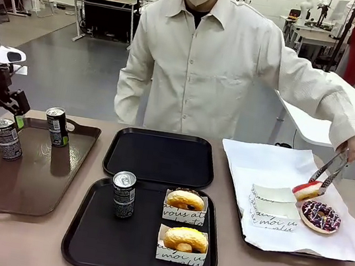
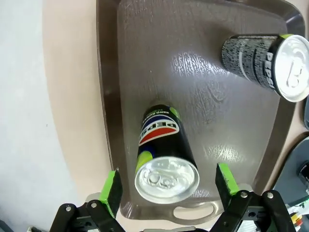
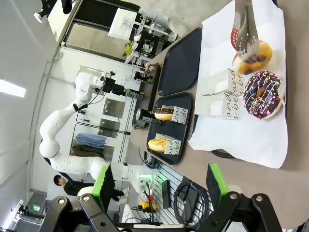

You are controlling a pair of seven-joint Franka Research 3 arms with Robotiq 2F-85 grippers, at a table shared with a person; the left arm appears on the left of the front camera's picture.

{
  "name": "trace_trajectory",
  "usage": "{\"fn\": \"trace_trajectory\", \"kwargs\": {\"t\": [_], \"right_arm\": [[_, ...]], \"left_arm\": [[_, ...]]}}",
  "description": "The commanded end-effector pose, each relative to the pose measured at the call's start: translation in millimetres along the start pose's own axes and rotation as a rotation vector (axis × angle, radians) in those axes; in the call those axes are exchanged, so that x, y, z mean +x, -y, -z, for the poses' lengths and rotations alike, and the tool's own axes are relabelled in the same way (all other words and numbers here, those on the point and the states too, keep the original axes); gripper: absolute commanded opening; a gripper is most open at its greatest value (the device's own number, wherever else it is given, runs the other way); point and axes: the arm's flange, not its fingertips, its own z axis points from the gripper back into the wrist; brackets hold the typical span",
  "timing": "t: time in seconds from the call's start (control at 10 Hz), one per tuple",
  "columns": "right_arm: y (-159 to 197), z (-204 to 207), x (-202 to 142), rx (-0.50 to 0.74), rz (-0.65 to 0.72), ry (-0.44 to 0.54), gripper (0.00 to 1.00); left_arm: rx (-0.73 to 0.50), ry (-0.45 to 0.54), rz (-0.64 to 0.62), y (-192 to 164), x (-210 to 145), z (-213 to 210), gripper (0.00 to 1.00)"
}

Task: Set up donuts and drinks on trays.
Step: Pick up one Pepsi coke from the Handle tray and place it on the Flat Tray without a Pepsi coke.

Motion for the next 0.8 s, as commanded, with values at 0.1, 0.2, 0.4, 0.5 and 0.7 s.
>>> {"fn": "trace_trajectory", "kwargs": {"t": [0.1, 0.2, 0.4, 0.5, 0.7], "right_arm": [[0, 0, 3, 0.023, -0.019, 0.021, 1.00], [0, 0, 3, 0.023, -0.019, 0.021, 1.00], [0, 0, 3, 0.023, -0.019, 0.021, 1.00], [0, 0, 3, 0.023, -0.019, 0.021, 1.00], [0, 0, 3, 0.023, -0.019, 0.021, 1.00]], "left_arm": [[-0.003, 0.015, -0.017, -4, 6, 17, 1.00], [0.001, 0.015, -0.009, -2, 7, 20, 1.00], [0.005, 0.025, -0.002, -1, 4, 23, 1.00], [0.004, 0.032, 0.010, -1, 5, 21, 0.60], [0.001, 0.032, 0.009, -1, 2, 21, 0.11]]}}
